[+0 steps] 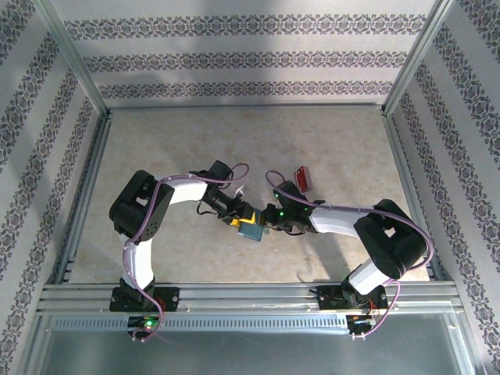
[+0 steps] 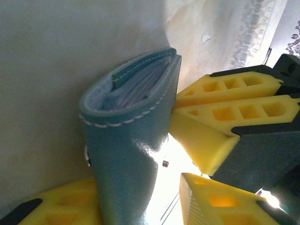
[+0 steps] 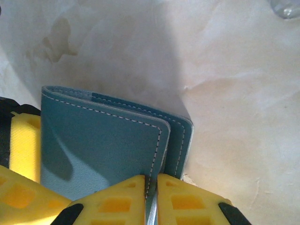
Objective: Put the credit cards into the card holder
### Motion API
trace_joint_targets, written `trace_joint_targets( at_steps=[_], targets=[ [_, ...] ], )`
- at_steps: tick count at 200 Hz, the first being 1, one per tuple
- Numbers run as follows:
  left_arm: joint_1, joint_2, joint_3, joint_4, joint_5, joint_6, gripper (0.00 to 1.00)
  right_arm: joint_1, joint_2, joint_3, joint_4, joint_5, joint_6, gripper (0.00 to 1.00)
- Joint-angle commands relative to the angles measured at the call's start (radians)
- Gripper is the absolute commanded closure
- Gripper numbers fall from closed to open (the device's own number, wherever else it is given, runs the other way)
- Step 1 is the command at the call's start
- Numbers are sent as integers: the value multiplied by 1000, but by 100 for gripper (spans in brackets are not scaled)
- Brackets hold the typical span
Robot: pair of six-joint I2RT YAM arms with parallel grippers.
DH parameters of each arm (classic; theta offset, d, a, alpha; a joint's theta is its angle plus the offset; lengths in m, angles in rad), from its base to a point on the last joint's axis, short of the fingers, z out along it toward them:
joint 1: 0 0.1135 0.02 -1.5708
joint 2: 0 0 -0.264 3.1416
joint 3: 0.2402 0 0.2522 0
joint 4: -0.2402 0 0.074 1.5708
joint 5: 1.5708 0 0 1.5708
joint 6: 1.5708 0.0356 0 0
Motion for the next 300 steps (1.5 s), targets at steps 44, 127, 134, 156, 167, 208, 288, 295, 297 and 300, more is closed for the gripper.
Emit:
trace_joint_targets(
  at_steps=[44, 127, 134, 156, 167, 208, 288, 295, 297, 300],
  targets=[
    [-15, -36, 25, -84, -77, 69, 76, -6, -27, -37, -125, 37, -23, 87],
    [-14, -61, 46, -195, -161, 190, 91, -28, -246, -35, -268, 56, -61, 67],
    [-14, -65, 42, -198, -169, 203, 91, -35, -276, -45, -271, 50, -60, 65],
    [-14, -67, 32, -203, -172, 225, 92, -56, -357, -62, -306, 27, -72, 60],
    [-14, -67, 36, -219, -177, 234, 91, -58, -393, -65, -339, 30, -78, 59],
    [-14, -62, 46, -260, -174, 280, 96, -45, -461, -83, -382, -9, -169, 58],
    [-15, -72, 110, -384, -309, 434, 100, 43, -378, -116, -299, 32, -293, 71],
    [-14, -70, 106, -377, -301, 426, 100, 57, -348, -108, -298, 30, -299, 72],
    [-15, -68, 106, -377, -297, 426, 100, 61, -342, -105, -298, 31, -301, 73],
    [-14, -66, 105, -376, -290, 424, 100, 67, -332, -102, -297, 34, -302, 73]
  ],
)
